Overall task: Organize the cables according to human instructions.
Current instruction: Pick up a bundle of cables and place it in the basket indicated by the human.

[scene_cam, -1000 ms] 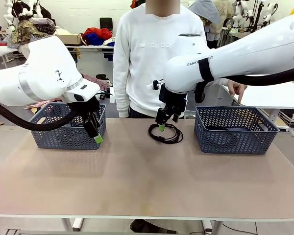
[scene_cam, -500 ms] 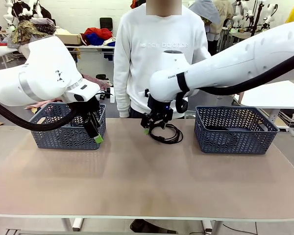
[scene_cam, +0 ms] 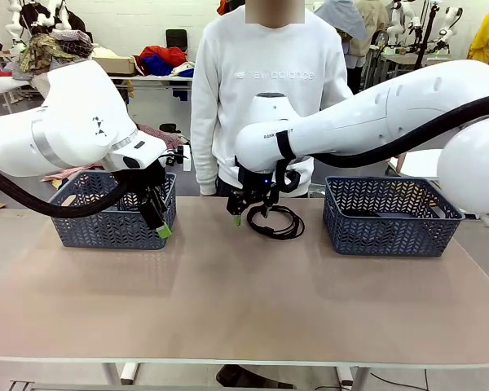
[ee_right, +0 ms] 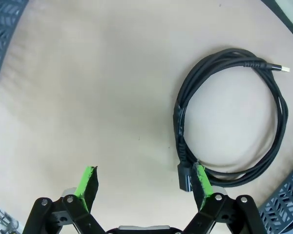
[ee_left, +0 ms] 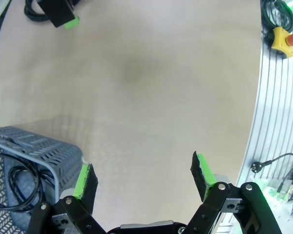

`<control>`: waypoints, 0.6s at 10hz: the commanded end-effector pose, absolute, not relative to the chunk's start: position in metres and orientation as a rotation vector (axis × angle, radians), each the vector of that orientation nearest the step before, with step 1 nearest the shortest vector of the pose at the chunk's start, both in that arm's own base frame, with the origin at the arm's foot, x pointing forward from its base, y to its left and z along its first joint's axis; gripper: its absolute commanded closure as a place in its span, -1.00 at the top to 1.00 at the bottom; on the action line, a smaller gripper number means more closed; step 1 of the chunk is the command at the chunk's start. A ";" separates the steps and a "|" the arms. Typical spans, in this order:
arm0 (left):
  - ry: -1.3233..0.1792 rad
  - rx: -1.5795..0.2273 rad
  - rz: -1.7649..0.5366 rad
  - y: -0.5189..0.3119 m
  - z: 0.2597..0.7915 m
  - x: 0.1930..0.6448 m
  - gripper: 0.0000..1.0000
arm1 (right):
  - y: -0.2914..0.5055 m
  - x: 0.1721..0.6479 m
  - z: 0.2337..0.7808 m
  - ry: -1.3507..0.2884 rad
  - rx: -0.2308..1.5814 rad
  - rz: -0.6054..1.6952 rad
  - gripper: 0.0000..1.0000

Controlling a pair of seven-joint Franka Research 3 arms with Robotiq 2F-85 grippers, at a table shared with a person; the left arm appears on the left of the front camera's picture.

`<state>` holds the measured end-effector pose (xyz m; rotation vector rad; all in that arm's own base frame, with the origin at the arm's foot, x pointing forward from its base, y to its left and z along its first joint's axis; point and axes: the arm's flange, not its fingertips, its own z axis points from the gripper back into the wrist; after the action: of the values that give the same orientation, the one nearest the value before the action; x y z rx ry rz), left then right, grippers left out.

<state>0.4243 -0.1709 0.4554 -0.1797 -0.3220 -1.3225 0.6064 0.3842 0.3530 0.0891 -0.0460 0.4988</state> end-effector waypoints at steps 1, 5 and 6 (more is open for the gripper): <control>-0.317 -0.176 -1.318 -0.169 0.457 0.423 1.00 | 0.394 0.621 0.354 -0.040 0.066 0.461 1.00; -0.317 -0.176 -1.318 -0.169 0.457 0.423 1.00 | 0.392 0.637 0.338 -0.009 0.069 0.466 1.00; -0.317 -0.176 -1.318 -0.169 0.457 0.423 1.00 | 0.392 0.638 0.337 -0.004 0.075 0.470 1.00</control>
<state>0.4244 -0.1709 0.4555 -0.1797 -0.3222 -1.3225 0.6315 0.3863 0.3321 0.0878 -0.0091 0.4773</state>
